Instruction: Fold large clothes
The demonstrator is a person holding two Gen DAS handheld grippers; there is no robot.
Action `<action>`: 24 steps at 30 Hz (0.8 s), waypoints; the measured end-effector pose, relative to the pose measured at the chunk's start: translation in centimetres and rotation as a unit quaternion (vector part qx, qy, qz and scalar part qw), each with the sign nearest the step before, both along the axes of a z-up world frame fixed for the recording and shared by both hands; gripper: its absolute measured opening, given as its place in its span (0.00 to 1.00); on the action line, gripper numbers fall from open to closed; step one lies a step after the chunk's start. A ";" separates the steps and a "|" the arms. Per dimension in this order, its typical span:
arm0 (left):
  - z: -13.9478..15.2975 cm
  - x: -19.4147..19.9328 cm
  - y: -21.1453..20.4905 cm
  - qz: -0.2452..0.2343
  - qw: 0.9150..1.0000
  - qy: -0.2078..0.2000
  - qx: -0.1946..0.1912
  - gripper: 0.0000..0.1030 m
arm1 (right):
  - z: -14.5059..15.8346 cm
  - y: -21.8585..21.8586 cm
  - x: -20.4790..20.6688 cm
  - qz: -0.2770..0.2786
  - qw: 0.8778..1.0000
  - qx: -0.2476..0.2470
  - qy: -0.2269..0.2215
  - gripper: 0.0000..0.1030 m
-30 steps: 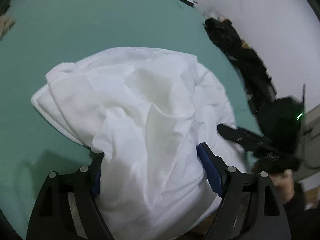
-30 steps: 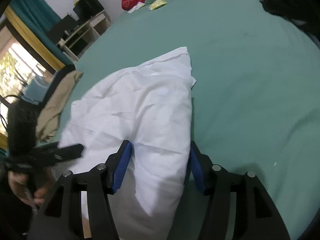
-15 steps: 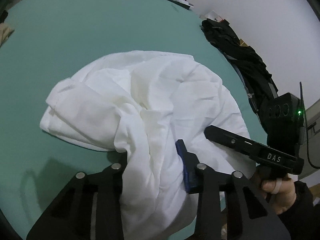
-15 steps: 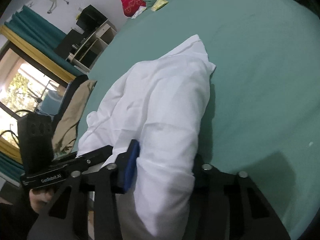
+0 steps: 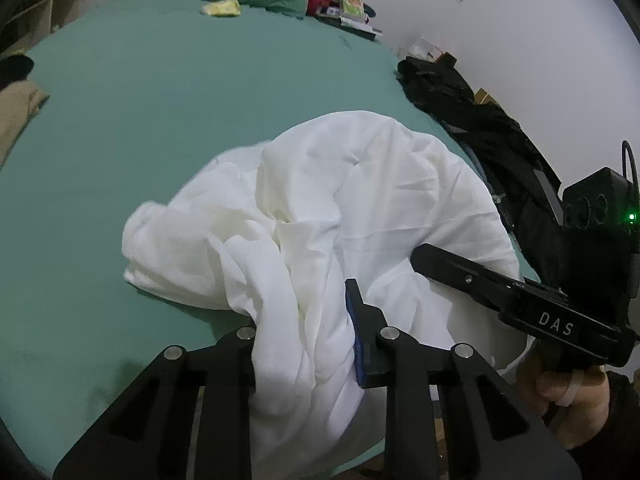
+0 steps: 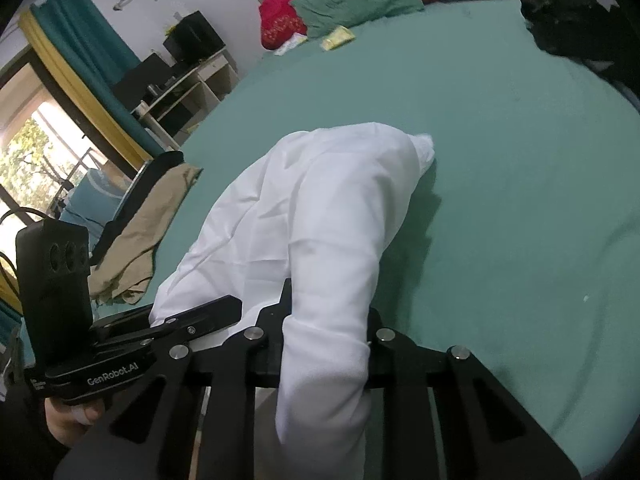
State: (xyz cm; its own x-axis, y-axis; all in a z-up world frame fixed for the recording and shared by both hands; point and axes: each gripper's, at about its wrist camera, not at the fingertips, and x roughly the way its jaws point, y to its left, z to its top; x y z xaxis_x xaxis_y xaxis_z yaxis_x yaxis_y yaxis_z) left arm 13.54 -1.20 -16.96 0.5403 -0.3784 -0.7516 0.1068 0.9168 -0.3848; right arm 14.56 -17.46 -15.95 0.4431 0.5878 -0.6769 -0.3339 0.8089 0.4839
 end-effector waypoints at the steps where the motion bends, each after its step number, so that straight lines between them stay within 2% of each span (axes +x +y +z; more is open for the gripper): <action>1: 0.4 -0.1 0.0 0.001 1.000 -0.004 0.002 0.26 | 0.3 0.0 0.0 -0.001 1.000 0.002 -0.004 0.20; 6: 1.9 -0.4 1.8 0.005 1.000 -0.017 0.010 0.25 | 1.6 0.9 0.1 0.004 1.000 0.004 -0.025 0.19; 12: 4.7 0.9 5.7 0.023 0.998 -0.045 0.023 0.25 | 4.0 4.3 2.3 0.019 0.998 0.017 -0.063 0.19; 19: 7.7 3.9 12.7 0.056 0.994 -0.085 0.047 0.25 | 6.5 11.3 6.8 0.045 0.993 0.044 -0.101 0.19; 24: 8.1 6.3 18.5 0.081 0.990 -0.092 0.067 0.26 | 5.6 16.5 9.8 0.064 0.990 0.077 -0.101 0.19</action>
